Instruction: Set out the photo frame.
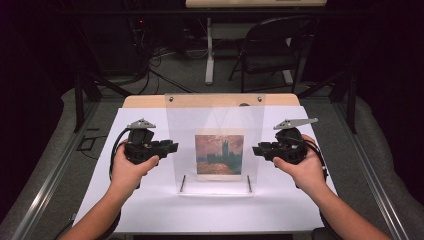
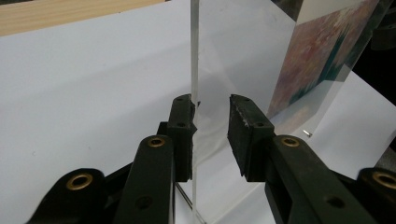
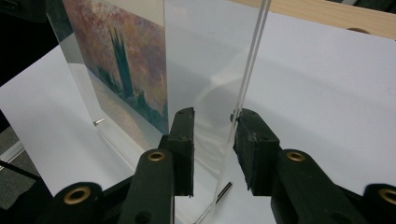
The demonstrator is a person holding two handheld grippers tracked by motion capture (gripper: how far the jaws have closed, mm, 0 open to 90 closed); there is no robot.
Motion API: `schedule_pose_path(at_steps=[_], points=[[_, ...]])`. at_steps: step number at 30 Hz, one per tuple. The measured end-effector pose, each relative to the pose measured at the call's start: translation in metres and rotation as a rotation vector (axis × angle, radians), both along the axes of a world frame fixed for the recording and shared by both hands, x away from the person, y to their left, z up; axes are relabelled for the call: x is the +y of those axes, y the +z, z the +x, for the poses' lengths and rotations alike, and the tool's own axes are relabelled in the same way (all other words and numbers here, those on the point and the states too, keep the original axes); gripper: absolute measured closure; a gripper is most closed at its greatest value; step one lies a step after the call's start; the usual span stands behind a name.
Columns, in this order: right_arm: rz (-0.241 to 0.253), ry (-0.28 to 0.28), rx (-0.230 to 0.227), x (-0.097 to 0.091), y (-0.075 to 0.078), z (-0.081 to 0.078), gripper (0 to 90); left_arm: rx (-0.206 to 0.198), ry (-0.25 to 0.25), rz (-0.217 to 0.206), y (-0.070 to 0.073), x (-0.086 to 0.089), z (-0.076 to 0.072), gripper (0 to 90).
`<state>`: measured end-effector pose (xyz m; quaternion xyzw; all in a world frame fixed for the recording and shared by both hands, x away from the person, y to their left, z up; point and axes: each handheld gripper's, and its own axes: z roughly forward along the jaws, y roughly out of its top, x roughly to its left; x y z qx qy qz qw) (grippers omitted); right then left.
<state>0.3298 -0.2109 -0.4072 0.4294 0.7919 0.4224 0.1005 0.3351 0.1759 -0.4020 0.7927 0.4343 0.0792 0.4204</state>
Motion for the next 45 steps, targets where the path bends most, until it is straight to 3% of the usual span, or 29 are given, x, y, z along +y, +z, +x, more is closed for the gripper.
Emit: schedule_pose_path(at_steps=[11,17,23,33,39,45], points=[[0.012,0.020,-0.010,-0.002,-0.005,-0.011,67.3,0.024,-0.025,-0.019,-0.011,0.001,-0.010,67.3],[-0.009,0.036,-0.010,0.001,-0.010,-0.019,66.9,0.038,-0.039,-0.040,-0.016,0.003,-0.019,66.4],[-0.030,0.046,-0.026,0.004,-0.015,-0.025,65.5,0.024,-0.041,0.002,-0.018,0.001,-0.024,66.0],[-0.027,0.048,-0.014,0.001,-0.016,-0.028,65.0,0.025,-0.042,0.032,-0.019,-0.001,-0.025,66.7],[-0.031,0.046,-0.006,-0.003,-0.017,-0.031,63.5,0.031,-0.044,0.052,-0.021,0.005,-0.030,65.2],[-0.009,0.028,-0.016,-0.013,-0.022,-0.038,60.3,0.016,-0.016,0.063,-0.025,0.015,-0.035,60.2]])
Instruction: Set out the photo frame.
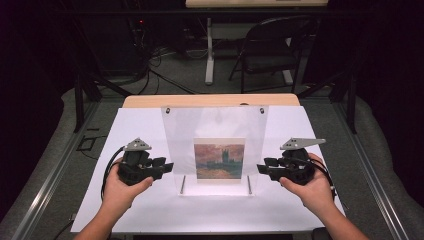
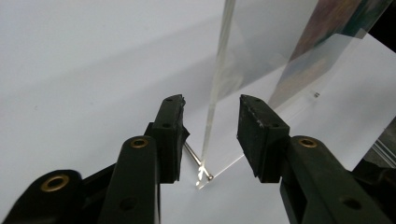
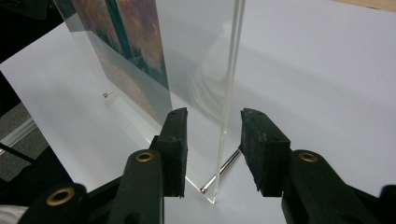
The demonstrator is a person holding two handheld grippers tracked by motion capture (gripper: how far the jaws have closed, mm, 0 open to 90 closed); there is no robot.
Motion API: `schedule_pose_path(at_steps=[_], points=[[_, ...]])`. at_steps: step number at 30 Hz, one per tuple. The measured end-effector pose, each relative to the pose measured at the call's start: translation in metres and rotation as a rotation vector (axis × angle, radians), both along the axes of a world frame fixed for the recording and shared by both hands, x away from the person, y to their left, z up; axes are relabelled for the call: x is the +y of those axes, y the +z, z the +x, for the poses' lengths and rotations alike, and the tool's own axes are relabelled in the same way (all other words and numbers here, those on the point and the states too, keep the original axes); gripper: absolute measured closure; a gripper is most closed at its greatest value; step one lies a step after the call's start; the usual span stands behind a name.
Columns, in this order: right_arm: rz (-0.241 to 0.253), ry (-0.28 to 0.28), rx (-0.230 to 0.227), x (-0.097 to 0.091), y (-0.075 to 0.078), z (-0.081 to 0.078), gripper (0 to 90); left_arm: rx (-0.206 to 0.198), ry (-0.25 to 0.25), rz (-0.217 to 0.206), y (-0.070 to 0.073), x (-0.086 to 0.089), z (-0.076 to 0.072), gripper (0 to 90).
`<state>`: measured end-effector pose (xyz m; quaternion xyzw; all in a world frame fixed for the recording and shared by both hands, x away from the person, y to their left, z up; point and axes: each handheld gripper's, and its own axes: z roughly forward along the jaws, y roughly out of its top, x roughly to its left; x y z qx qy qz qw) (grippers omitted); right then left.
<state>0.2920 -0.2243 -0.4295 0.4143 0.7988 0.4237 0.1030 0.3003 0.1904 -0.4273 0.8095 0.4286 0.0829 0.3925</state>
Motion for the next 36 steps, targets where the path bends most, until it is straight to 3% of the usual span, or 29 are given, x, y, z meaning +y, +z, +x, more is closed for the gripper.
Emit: schedule_pose_path(at_steps=[6,10,14,18,23,28,36], points=[[0.011,-0.038,-0.010,-0.009,-0.007,-0.007,58.6,-0.014,0.049,0.001,-0.011,0.010,-0.004,57.6],[-0.011,-0.076,-0.013,-0.015,-0.019,-0.009,57.5,-0.012,0.087,0.000,-0.023,0.017,-0.005,55.9],[-0.035,-0.102,-0.015,-0.019,-0.031,-0.009,56.1,-0.043,0.134,0.042,-0.037,0.022,-0.005,54.2],[-0.079,-0.137,-0.021,-0.019,-0.044,-0.009,53.9,-0.039,0.175,0.025,-0.053,0.028,-0.004,52.2],[-0.084,-0.166,-0.014,-0.021,-0.061,-0.007,52.5,-0.041,0.244,0.024,-0.073,0.036,-0.003,50.7],[-0.081,-0.183,-0.015,-0.022,-0.079,-0.004,50.9,-0.007,0.276,0.035,-0.093,0.043,-0.001,50.6],[-0.115,-0.212,-0.059,-0.022,-0.099,-0.003,49.3,-0.029,0.300,0.028,-0.105,0.046,0.000,48.7]])
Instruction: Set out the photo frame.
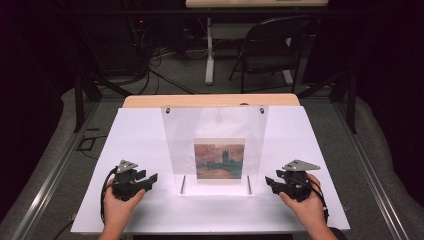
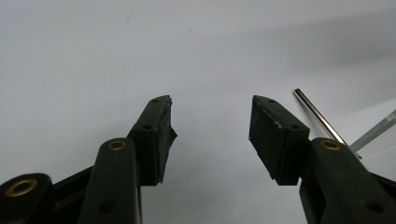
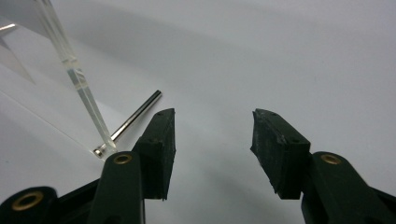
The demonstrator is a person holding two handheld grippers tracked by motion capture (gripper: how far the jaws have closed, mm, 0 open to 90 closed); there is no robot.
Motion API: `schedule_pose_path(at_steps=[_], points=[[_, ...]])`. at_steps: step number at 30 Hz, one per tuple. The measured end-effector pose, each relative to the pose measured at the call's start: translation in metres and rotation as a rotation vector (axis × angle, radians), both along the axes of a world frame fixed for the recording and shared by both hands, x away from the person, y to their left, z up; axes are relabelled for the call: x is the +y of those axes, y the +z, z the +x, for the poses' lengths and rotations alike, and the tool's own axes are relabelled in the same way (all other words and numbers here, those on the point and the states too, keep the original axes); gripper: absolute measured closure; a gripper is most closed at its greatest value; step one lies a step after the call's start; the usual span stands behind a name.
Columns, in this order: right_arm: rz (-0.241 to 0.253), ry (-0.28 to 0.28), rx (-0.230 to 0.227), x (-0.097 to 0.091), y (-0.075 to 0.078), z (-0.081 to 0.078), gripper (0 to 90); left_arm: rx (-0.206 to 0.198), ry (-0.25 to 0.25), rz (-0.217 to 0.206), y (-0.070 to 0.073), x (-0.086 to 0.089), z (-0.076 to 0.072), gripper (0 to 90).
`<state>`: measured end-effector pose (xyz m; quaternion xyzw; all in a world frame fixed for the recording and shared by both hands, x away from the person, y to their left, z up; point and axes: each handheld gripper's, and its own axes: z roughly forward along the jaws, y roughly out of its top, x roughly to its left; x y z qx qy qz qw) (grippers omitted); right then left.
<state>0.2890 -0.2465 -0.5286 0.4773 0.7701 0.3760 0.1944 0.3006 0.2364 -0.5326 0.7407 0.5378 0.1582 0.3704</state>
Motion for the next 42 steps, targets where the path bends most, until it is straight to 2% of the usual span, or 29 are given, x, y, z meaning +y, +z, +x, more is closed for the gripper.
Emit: schedule_pose_path(at_steps=[4,7,11,13,15,23,34,42], points=[[-0.020,0.003,0.012,0.001,-0.007,0.000,47.4,-0.002,0.005,0.016,-0.005,-0.002,0.000,48.4],[-0.022,0.006,0.022,0.001,-0.011,0.001,47.0,0.001,0.000,0.050,-0.011,-0.004,0.000,47.1],[-0.011,0.000,0.007,0.001,-0.015,0.002,46.0,0.019,-0.022,0.085,-0.017,-0.009,0.000,47.2],[-0.013,-0.007,-0.015,0.001,-0.017,0.001,45.9,0.016,-0.032,0.097,-0.018,-0.012,0.000,47.1],[-0.005,-0.014,-0.012,0.002,-0.019,0.002,45.8,0.011,-0.038,0.098,-0.018,-0.013,0.000,47.0],[-0.039,0.013,0.011,0.009,-0.022,0.001,44.7,0.004,-0.061,0.102,-0.019,-0.017,-0.001,46.2],[-0.003,0.007,0.033,0.006,-0.025,0.003,44.5,0.016,-0.076,0.103,-0.020,-0.019,-0.001,45.9],[-0.003,0.013,0.039,0.005,-0.025,0.003,44.5,0.011,-0.072,0.092,-0.020,-0.018,-0.001,45.9]])
